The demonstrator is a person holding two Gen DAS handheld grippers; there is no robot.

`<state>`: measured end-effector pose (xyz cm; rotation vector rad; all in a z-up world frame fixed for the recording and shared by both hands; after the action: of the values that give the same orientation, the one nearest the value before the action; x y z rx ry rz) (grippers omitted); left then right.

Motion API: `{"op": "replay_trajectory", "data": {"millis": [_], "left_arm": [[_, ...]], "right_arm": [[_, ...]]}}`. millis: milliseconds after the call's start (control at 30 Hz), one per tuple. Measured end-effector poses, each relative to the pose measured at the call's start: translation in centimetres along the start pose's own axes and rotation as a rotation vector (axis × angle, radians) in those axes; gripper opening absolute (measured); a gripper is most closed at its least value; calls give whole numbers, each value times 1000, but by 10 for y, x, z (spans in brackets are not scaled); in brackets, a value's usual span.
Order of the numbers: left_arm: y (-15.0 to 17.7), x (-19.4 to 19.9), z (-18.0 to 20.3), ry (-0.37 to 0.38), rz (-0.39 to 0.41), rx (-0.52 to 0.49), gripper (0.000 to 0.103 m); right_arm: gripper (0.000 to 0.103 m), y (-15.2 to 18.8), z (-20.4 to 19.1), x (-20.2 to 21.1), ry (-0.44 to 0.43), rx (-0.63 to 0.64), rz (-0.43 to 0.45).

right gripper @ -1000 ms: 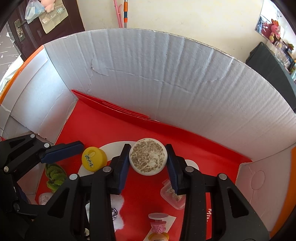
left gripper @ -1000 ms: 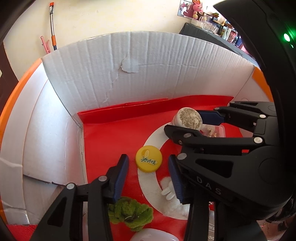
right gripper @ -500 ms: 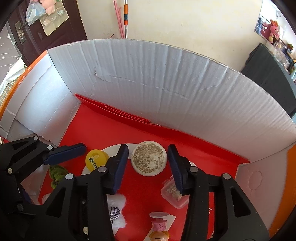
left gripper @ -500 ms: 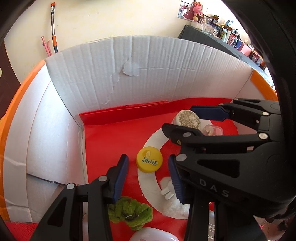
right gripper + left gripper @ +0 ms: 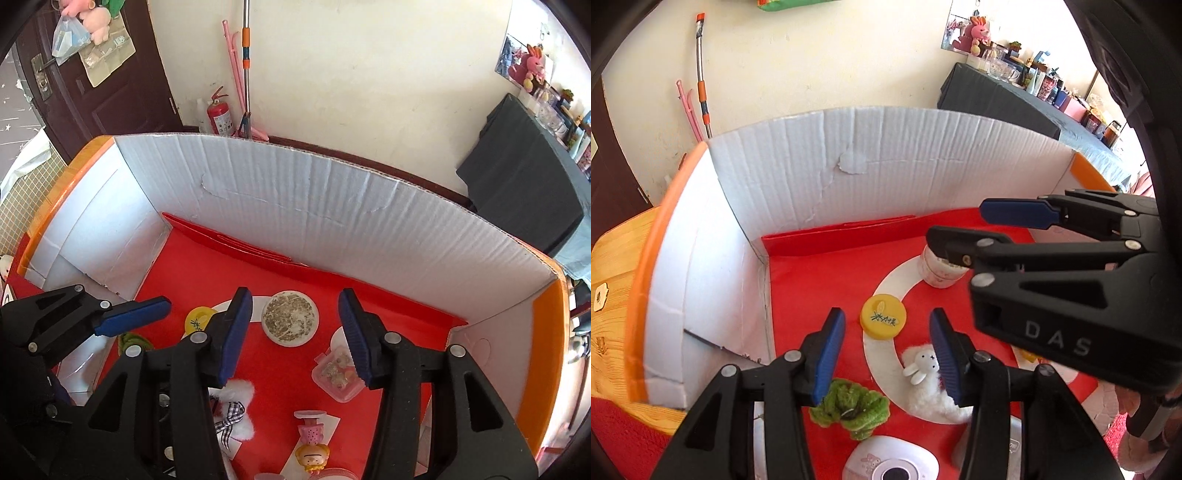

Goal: Organize objects

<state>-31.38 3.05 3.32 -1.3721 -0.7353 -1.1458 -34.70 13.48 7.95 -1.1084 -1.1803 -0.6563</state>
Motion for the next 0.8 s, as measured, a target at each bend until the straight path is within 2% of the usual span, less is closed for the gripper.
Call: {"op": "replay_trajectory", "data": {"millis": [133,200,267,367,533,667,800], "left_arm": [[-3,11,3,4,24,-8,53],[-4,16,2,14,31,-10,53],[-2,22,3,10,46,-19,53],[9,35,-1,14,69,-23,59],[13,45,5,1,108,-32,60],[22,58,6,5,145,-33,66],[31,72,8,-22,196,-44,69]], "right_arm": [[48,18,3,7,-3,-11,29],[50,2,-5,2,-2,-16,44],[54,3,-5,11,5,-16,65],[57,12,0,23,8,-15,94],[58,15,-2,38,6,-23,135],[64,28,1,56,5,-27,179],[69,41,2,75,8,-34,228]]}}
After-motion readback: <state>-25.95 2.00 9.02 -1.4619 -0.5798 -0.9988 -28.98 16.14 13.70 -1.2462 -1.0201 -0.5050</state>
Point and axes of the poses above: each gripper's, at about its wrist camera, not at the fingertips, and x roughly against the way its jaws point, z to its right, y to its underside, the point moved 3 cm from there along -x, roughly the way its jaws point, and after that the axes turned 11 degrees about -z, right-handed, at the moved point
